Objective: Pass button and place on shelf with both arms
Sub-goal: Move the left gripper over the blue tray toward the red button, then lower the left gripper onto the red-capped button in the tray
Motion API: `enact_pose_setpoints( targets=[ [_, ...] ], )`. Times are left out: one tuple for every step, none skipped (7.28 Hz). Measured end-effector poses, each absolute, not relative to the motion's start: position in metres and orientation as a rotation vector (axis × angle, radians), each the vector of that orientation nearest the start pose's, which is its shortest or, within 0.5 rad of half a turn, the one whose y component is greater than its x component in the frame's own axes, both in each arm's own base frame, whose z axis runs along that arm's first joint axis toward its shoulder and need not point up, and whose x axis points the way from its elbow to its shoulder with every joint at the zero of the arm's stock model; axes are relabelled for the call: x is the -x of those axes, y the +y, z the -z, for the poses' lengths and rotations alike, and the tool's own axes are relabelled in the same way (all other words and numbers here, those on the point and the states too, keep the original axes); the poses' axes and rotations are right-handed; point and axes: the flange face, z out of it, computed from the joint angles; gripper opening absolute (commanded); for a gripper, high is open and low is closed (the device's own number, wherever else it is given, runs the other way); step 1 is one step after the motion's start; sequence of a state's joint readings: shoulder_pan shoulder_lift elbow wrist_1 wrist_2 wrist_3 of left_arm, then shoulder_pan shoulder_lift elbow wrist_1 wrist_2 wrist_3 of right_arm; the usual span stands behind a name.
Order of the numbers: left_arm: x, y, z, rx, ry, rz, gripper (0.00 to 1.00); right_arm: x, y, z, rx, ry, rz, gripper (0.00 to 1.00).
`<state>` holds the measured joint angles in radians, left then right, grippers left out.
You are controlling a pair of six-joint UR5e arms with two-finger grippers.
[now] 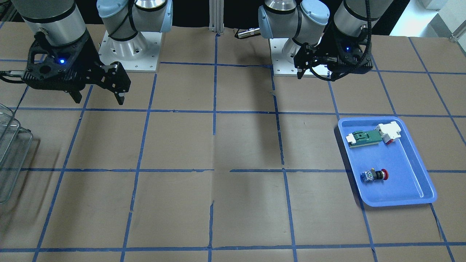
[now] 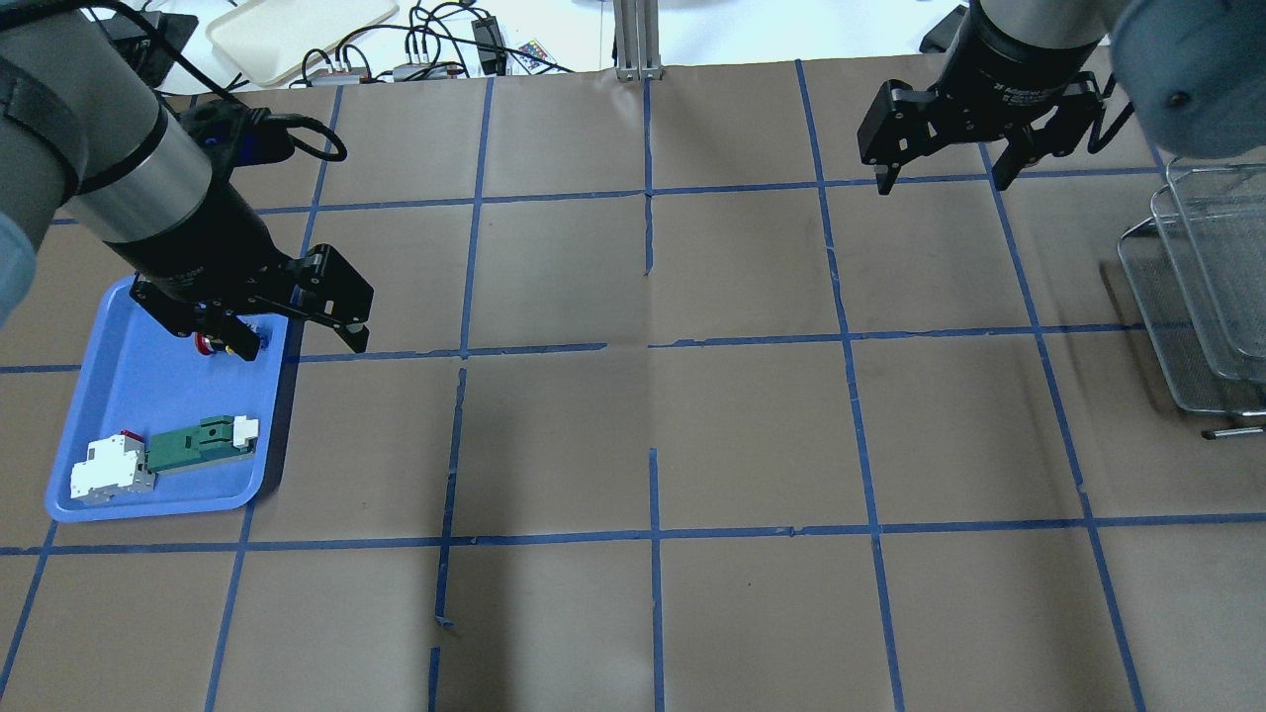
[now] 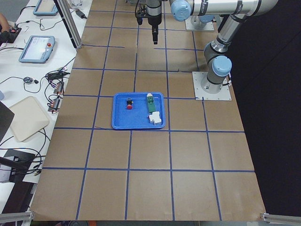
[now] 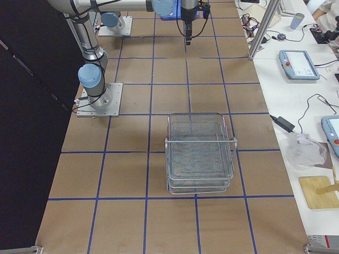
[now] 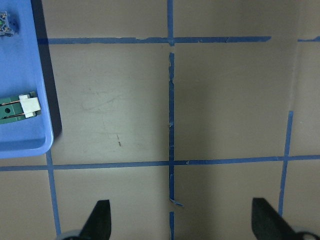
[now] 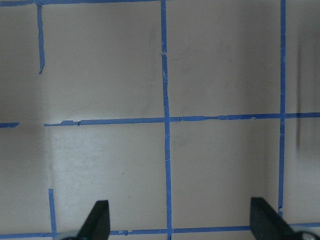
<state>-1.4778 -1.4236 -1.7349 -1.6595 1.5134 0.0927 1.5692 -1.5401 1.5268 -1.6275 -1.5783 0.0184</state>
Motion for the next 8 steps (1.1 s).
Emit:
enact_pose_setpoints(
  targets=[
    [0.098, -0.431, -0.465, 0.005, 3.203, -0.167, 1.00, -0.132, -0.512, -0.500, -0.032, 3.146, 0.109, 1.00],
    [0.092, -0.434, -0.463, 0.018, 3.187, -0.174, 1.00, -0.132, -0.512, -0.500, -0.032, 3.145, 0.109, 1.00],
    [0.080, -0.438, -0.459, 0.084, 3.165, -0.183, 1.00, -0.132, -0.512, -0.500, -0.032, 3.145, 0.109, 1.00],
    [0.058, -0.446, -0.458, 0.191, 3.154, -0.163, 1.00, -0.132, -0.512, -0.500, -0.031, 3.145, 0.108, 1.00],
    [0.025, -0.458, -0.458, 0.322, 3.141, -0.099, 1.00, -0.132, -0.512, -0.500, -0.030, 3.145, 0.107, 1.00],
    [-0.015, -0.472, -0.454, 0.468, 3.129, -0.045, 1.00, -0.132, -0.512, -0.499, -0.030, 3.145, 0.107, 1.00],
    [-0.056, -0.482, -0.446, 0.623, 3.114, -0.022, 1.00, -0.132, -0.512, -0.499, -0.030, 3.145, 0.105, 1.00],
    [-0.093, -0.492, -0.435, 0.815, 3.073, 0.010, 1.00, -0.132, -0.511, -0.499, -0.030, 3.145, 0.104, 1.00]
  ],
)
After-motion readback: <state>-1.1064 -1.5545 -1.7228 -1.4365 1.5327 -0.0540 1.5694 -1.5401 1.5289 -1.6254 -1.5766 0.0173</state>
